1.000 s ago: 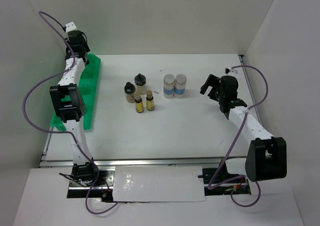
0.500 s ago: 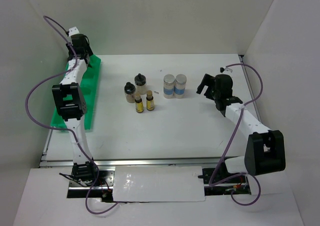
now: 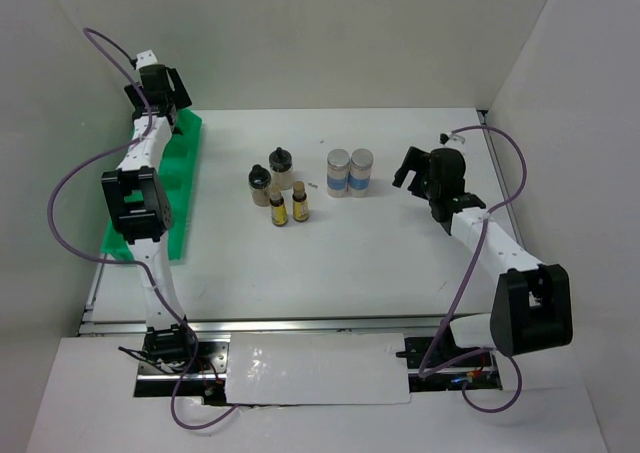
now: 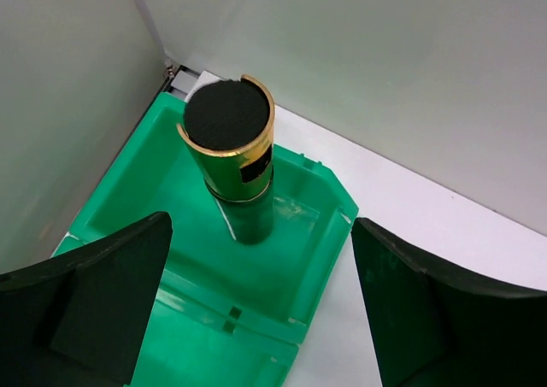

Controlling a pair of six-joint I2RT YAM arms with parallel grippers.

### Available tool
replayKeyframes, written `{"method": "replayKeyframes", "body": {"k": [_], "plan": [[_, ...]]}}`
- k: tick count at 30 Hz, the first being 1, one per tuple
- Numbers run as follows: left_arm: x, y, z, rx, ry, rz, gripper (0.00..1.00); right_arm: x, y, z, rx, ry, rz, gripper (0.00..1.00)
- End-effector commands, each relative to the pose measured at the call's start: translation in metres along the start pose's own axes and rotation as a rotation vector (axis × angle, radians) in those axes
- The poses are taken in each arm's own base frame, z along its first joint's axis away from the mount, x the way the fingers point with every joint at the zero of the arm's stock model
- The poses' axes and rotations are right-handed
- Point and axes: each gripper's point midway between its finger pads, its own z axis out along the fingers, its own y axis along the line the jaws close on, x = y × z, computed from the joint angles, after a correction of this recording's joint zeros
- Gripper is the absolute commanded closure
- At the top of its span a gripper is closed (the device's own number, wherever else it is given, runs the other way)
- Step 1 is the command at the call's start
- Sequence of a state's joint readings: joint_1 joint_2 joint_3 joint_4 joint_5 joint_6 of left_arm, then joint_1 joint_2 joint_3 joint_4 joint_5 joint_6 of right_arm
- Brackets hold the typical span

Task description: Organize the condiment bottles

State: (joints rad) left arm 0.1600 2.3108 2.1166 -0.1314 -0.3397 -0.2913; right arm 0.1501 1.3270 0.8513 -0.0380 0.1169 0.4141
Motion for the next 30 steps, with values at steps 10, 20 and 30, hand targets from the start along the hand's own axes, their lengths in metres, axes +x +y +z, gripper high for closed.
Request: {"method": "replayKeyframes", "body": {"k": [10,20,30], "plan": [[-0.108,-0.026,-0.149,0.184,-0.134,0.037,0.00,-0.066,0.022,-0.061,-0.090,-0.225,-0.014,0.00],[-0.025,-0.116,-0.276,0.653,0.014,0.248,0.03,-0.073,0.025,-0.096,-0.139,-0.275,-0.009,0.00],[0.090,-0.132,-0.306,0.744,0.216,0.326,0.08,-0.065,0.030,-0.107,-0.173,-0.248,-0.018,0.00]]}}
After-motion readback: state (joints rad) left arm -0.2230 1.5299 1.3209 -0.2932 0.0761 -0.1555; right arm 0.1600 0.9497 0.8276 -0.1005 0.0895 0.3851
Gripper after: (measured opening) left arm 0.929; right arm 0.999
